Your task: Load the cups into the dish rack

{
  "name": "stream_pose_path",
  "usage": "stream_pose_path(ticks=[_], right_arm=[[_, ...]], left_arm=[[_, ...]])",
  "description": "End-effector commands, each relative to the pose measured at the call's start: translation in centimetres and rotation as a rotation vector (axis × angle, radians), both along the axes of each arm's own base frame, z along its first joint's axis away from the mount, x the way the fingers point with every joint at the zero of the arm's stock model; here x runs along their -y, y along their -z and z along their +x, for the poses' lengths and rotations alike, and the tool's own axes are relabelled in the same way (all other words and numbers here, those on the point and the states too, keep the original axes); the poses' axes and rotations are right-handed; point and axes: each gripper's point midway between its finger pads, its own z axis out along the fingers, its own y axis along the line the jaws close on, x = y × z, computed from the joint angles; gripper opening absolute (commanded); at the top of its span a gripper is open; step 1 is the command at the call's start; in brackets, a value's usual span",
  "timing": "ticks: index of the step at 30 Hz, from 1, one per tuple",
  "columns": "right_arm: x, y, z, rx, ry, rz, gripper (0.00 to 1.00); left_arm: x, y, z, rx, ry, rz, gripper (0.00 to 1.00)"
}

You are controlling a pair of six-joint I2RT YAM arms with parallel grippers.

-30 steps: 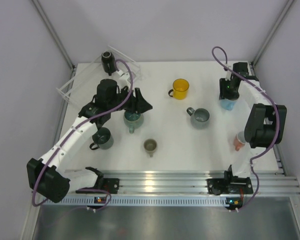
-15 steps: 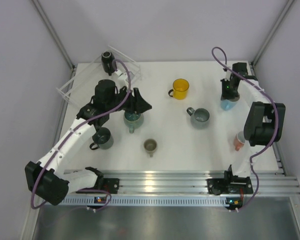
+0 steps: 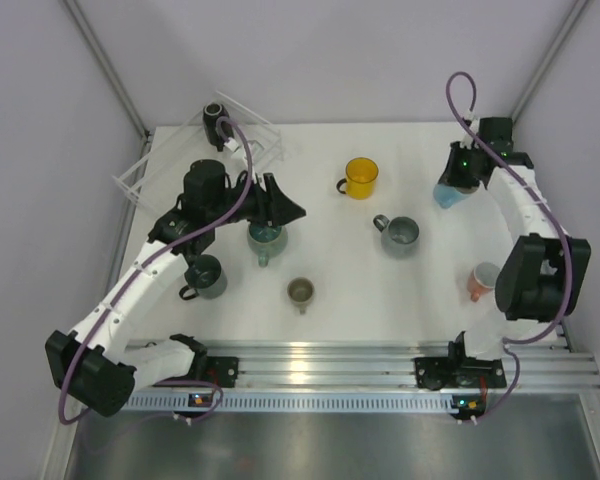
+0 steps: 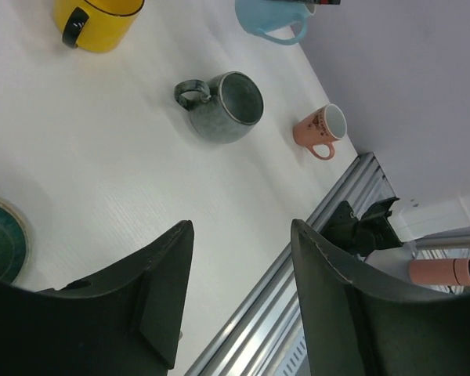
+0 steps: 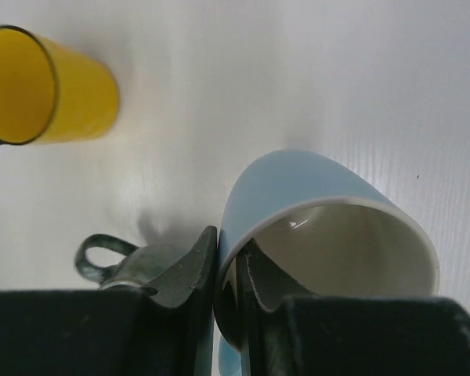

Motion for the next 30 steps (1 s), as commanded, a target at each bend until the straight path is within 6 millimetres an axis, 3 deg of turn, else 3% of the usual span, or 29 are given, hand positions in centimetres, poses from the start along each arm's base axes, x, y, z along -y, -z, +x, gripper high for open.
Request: stream_pose_path(ticks=[1,8,12,13,14,19,24,30], right_arm=[[-2.2,-11.9,0.7,0.364,-0.016,0.115,0.00],[-5.8,-19.1,-2.1,0.601,-0.079,0.325,0.00],[-9.4,-21.8,-4.8,0.673,-0.158,0.514,0.00],[-9.8,-23.3,-5.0,0.735,-0.180,0.537,0.00],[-12.1,-23.7,-5.9,0.732,-0.240,0.583,0.00],[-17.4,-26.7,-9.5,0.797,-0.350,0.736,0.00],[-19.7,-30.8,-12.4,0.971,-0.408,0.839,0.00],[-21.5,-33.5,-14.9,1.032,-0.477,0.961,0.00]], left_arm=[[1.1,-3.7,-0.6,0.052,0.050,-0.106,0.59],[1.3,-5.8,-1.2,0.061,0.059,-0.181,0.60],[2.2,-6.2,-1.5,0.038,0.105,-0.262,0.61],[2.5,-7.1,-1.5,0.052,0.116,-0.300,0.62],[2.7,-7.2,-1.9,0.045,0.139,-0.316,0.62],[3.4,-7.3,-1.8,0.007,0.173,-0.377,0.63],[3.9,-8.2,-1.9,-0.033,0.195,-0.496,0.68],[4.5,-9.1,-1.7,-0.027,0.234,-0.574,0.70]])
